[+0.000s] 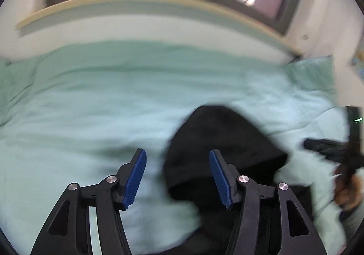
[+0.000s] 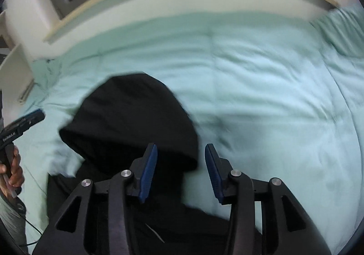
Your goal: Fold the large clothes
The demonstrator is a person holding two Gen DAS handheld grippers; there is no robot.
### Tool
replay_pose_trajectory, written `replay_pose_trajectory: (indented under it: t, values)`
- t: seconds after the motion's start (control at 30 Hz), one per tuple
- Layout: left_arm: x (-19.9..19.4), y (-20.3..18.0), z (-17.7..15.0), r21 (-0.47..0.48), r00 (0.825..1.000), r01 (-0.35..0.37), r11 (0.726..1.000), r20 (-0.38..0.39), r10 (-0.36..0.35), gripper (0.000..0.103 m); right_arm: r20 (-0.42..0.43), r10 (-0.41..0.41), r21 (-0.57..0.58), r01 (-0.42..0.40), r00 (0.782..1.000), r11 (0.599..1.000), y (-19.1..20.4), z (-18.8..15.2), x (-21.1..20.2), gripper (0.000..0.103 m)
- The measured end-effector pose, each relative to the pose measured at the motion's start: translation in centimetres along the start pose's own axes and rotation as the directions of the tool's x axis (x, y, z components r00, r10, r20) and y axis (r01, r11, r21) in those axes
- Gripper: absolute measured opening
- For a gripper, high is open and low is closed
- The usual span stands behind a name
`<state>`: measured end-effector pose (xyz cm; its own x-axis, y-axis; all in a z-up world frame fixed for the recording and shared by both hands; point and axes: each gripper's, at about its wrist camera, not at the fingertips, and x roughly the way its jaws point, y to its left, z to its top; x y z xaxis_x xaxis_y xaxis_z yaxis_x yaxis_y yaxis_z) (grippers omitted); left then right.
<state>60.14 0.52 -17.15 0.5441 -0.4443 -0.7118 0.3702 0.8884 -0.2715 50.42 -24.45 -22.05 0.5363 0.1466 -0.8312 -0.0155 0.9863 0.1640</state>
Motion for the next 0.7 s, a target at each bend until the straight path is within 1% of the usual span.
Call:
replay_pose_trajectory:
  t: [0.03, 0.07, 0.1, 0.13, 0.17, 0.2, 0.23, 0.27, 0.3, 0.33, 0.37, 0.47, 0.53, 0.57, 0.63, 0.7]
  values:
    - [1.1, -1.0, 0.8, 0.01, 0.999, 0.048, 0.999, -0.016, -0.047, 0.062, -0.016, 0.012, -0.005, -0.012, 1.0, 1.0, 0.8, 0.6, 1.2, 0.047]
    - [2.5, -1.5, 1.3, 0.014, 0.997, 0.061, 0.998, -0.044, -0.061, 0.062, -0.044, 0.033, 0.002, -0.033, 0.998, 0.999, 1.2, 0.7, 2.5, 0.047]
    - [4.4, -1.7, 1.2, 0.014, 0.994, 0.065, 0.998, -0.093, -0.064, 0.062, -0.08, 0.054, 0.015, -0.053, 0.995, 0.998, 1.5, 0.6, 4.1, 0.047]
    - [6.7, -1.3, 0.4, -0.001, 0.985, 0.053, 0.999, -0.163, -0.052, 0.062, -0.115, 0.067, 0.021, -0.065, 0.991, 0.998, 1.4, 0.3, 5.5, 0.047]
    - [8.9, -0.7, -0.8, -0.023, 0.969, 0.044, 0.999, -0.24, -0.049, 0.062, -0.178, 0.067, 0.022, -0.064, 0.982, 0.998, 1.4, -0.5, 7.6, 0.047]
    - [10.5, -0.2, -1.9, -0.039, 0.953, 0.04, 0.998, -0.3, -0.05, 0.062, -0.214, 0.049, 0.018, -0.046, 0.976, 0.999, 1.2, -1.3, 9.1, 0.047]
    - [12.1, 0.5, -3.1, -0.052, 0.939, 0.026, 0.998, -0.342, -0.042, 0.062, -0.26, 0.022, 0.009, -0.021, 0.965, 1.0, 1.0, -2.2, 10.6, 0.047]
    - [13.9, 1.5, -5.0, -0.061, 0.927, 0.007, 0.998, -0.374, -0.029, 0.061, -0.297, 0.016, 0.004, -0.015, 0.955, 1.0, 0.8, -3.4, 12.3, 0.046]
    - [14.8, 2.0, -5.9, -0.073, 0.924, 0.007, 0.997, -0.381, -0.034, 0.061, -0.294, 0.02, 0.005, -0.019, 0.956, 1.0, 0.7, -4.1, 12.9, 0.046]
    - [15.1, 2.3, -6.3, -0.085, 0.928, 0.008, 0.996, -0.371, -0.039, 0.061, -0.283, 0.018, 0.0, -0.019, 0.959, 1.0, 0.7, -4.5, 13.1, 0.046]
    - [15.1, 2.2, -6.4, -0.08, 0.935, 0.007, 0.997, -0.354, -0.035, 0.062, -0.272, 0.011, -0.009, -0.014, 0.962, 1.0, 0.8, -4.6, 13.1, 0.046]
    - [14.4, 1.8, -6.0, -0.057, 0.937, -0.003, 0.998, -0.349, -0.017, 0.062, -0.271, 0.021, -0.01, -0.025, 0.962, 1.0, 0.9, -4.3, 12.3, 0.046]
    - [12.4, 1.6, -5.5, -0.055, 0.949, 0.019, 0.998, -0.313, -0.035, 0.062, -0.247, 0.035, -0.017, -0.04, 0.968, 0.999, 0.7, -4.0, 10.7, 0.046]
    - [11.1, 1.4, -5.4, -0.047, 0.955, 0.023, 0.999, -0.294, -0.036, 0.062, -0.223, 0.05, -0.013, -0.054, 0.973, 0.998, 0.5, -4.0, 9.2, 0.047]
    - [9.0, 1.5, -5.3, -0.037, 0.966, 0.01, 0.999, -0.256, -0.019, 0.062, -0.184, 0.075, 0.005, -0.075, 0.98, 0.997, -0.3, -4.1, 7.0, 0.047]
    - [8.4, 1.8, -5.4, -0.043, 0.971, 0.009, 0.999, -0.239, -0.019, 0.066, -0.154, 0.069, 0.016, -0.067, 0.986, 0.998, -0.9, -4.3, 6.0, 0.047]
